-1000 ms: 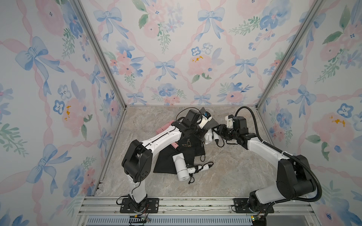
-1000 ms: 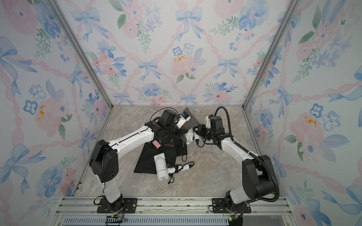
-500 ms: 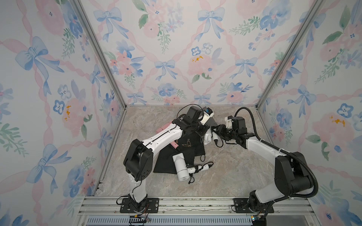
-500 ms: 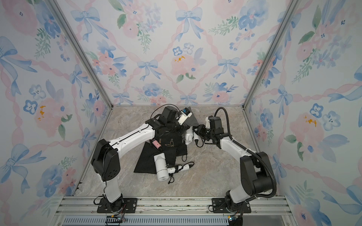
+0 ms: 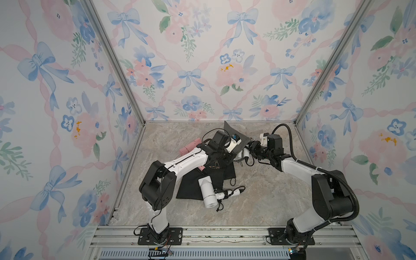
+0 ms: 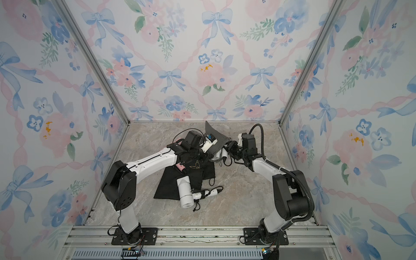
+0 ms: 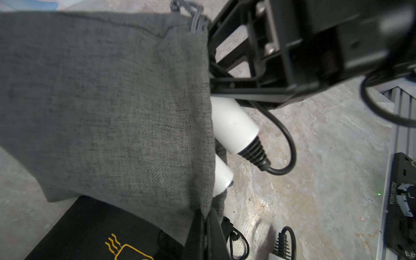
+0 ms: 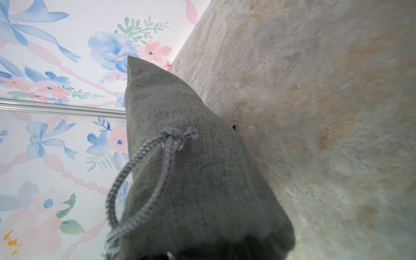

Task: Pack away hair dryers
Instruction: Place the hair dryer in the drawstring bag.

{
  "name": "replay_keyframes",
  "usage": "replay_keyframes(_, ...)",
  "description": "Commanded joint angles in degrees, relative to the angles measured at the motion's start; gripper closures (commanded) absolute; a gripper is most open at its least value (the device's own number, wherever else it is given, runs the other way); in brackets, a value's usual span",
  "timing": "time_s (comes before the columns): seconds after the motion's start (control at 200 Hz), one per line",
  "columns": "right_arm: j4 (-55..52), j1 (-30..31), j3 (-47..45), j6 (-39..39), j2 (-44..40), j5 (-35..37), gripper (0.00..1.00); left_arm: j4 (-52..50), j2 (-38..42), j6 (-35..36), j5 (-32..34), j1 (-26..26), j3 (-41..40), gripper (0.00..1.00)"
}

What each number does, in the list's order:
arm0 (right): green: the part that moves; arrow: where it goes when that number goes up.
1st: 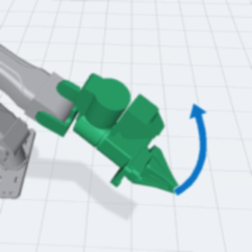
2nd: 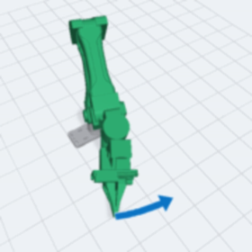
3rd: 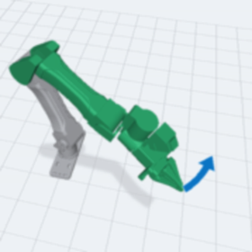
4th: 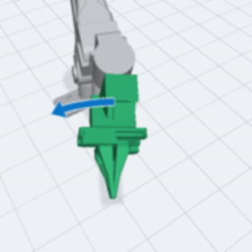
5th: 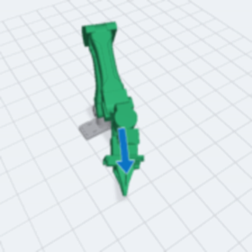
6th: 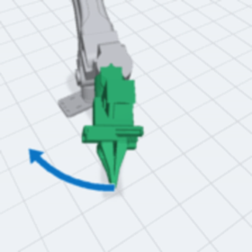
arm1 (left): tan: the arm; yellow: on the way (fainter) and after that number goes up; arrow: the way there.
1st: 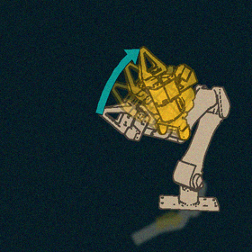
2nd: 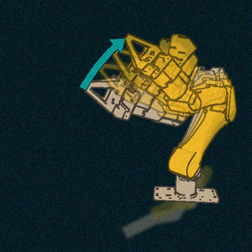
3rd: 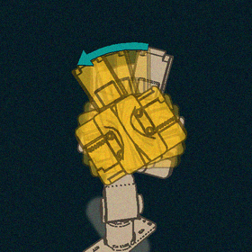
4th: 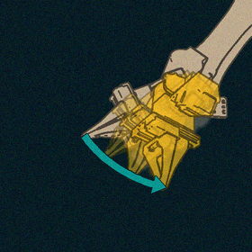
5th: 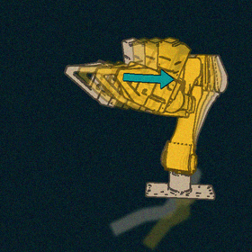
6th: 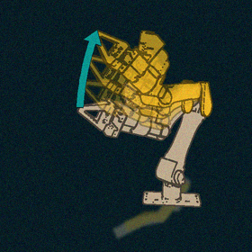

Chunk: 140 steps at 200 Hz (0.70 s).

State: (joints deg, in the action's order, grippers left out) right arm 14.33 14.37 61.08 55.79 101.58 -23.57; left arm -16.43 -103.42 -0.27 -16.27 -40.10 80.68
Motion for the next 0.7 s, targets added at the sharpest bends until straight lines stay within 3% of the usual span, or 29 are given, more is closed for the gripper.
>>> replay_keyframes(0.0, 6.6, 1.2, -0.1, 1.3, 1.7, 2.7, 0.70, -0.7, 3.3, -0.6, 0.2, 0.3, 0.8, 1.00)
replay_keyframes(0.46, 8.0, 5.8, 2.3, 6.3, 6.4, 4.6, 0.67, -0.7, 1.7, 0.1, -0.6, 0.8, 4.2, 1.00)
replay_keyframes(0.6, 7.1, 6.4, 2.7, 6.5, 7.5, 4.8, 0.62, -0.7, 1.6, 0.1, -0.9, 0.7, 3.4, 1.00)
replay_keyframes(0.695, 5.8, 6.8, 2.1, 5.9, 7.1, 5.4, 0.54, -0.7, 1.7, 0.0, -0.5, 0.8, 3.4, 1.00)
